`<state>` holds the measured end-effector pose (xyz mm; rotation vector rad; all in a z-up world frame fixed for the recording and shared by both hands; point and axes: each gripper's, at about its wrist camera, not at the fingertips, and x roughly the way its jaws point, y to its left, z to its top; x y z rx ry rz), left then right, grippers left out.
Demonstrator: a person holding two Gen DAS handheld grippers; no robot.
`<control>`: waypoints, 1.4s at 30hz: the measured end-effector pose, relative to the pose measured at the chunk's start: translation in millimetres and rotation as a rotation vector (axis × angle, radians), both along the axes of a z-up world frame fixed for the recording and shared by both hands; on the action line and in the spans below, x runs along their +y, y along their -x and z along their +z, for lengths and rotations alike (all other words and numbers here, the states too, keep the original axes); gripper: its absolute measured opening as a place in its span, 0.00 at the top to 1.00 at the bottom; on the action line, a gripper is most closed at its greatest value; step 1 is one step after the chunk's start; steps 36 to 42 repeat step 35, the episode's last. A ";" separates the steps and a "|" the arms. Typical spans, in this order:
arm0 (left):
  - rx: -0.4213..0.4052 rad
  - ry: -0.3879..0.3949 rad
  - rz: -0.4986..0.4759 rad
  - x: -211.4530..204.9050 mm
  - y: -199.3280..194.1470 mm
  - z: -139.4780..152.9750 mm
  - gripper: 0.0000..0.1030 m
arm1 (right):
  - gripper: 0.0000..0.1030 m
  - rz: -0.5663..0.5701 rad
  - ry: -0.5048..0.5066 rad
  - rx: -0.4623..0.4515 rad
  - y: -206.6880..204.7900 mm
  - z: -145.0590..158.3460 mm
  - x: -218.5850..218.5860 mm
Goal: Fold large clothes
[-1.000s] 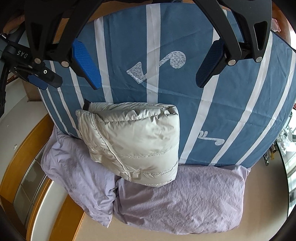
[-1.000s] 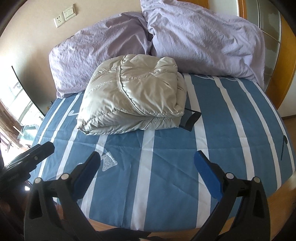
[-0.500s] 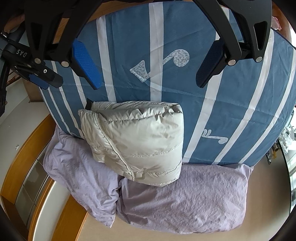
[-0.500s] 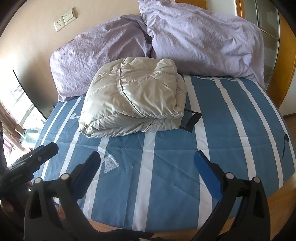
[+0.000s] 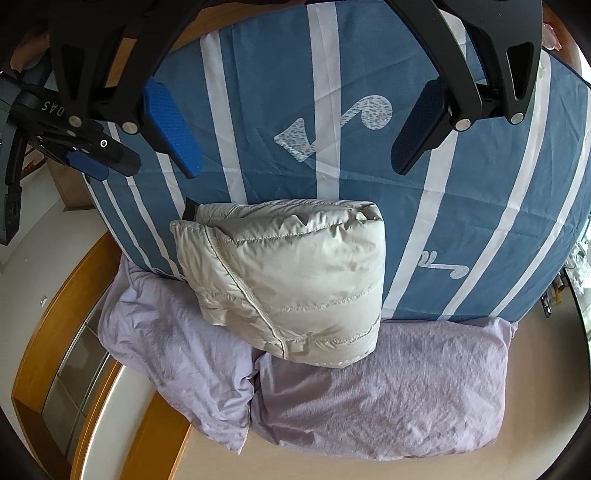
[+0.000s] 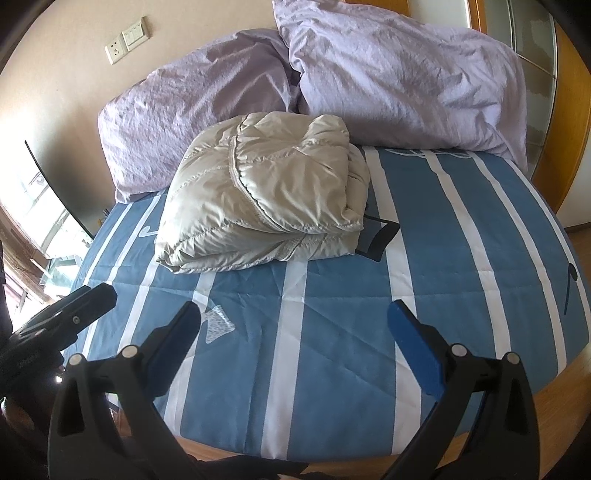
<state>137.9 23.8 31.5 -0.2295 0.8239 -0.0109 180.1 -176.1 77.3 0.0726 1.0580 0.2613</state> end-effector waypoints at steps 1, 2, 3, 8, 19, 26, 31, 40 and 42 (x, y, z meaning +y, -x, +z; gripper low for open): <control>0.001 -0.002 0.001 -0.1 -0.1 -0.2 0.01 | 0.02 -0.002 0.000 0.001 0.2 -0.2 0.2; 0.002 -0.005 0.003 -0.6 -0.2 -0.2 0.01 | 0.02 -0.002 -0.001 0.001 0.0 -0.4 -0.2; 0.003 -0.007 0.005 -0.7 -0.1 -0.2 0.01 | 0.02 -0.001 -0.001 0.001 0.0 -0.5 0.0; 0.008 -0.014 0.014 -0.5 -0.8 -0.2 0.01 | 0.02 0.002 -0.003 0.000 -0.3 -0.8 0.4; 0.019 -0.015 0.028 2.8 -3.4 -1.9 0.01 | 0.02 0.013 -0.009 0.007 -3.2 -3.9 3.4; 0.018 -0.016 0.037 5.9 -5.7 -2.3 0.01 | 0.02 0.017 -0.011 0.014 -6.3 -6.1 5.6; 0.023 -0.019 0.038 7.1 -8.0 -2.7 0.01 | 0.02 0.019 -0.012 0.016 -7.4 -7.0 6.7; 0.026 -0.018 0.038 7.4 -8.9 -2.7 0.01 | 0.02 0.019 -0.011 0.021 -9.7 -8.6 8.0; 0.026 -0.018 0.038 7.4 -8.9 -2.7 0.01 | 0.02 0.019 -0.011 0.021 -9.7 -8.6 8.0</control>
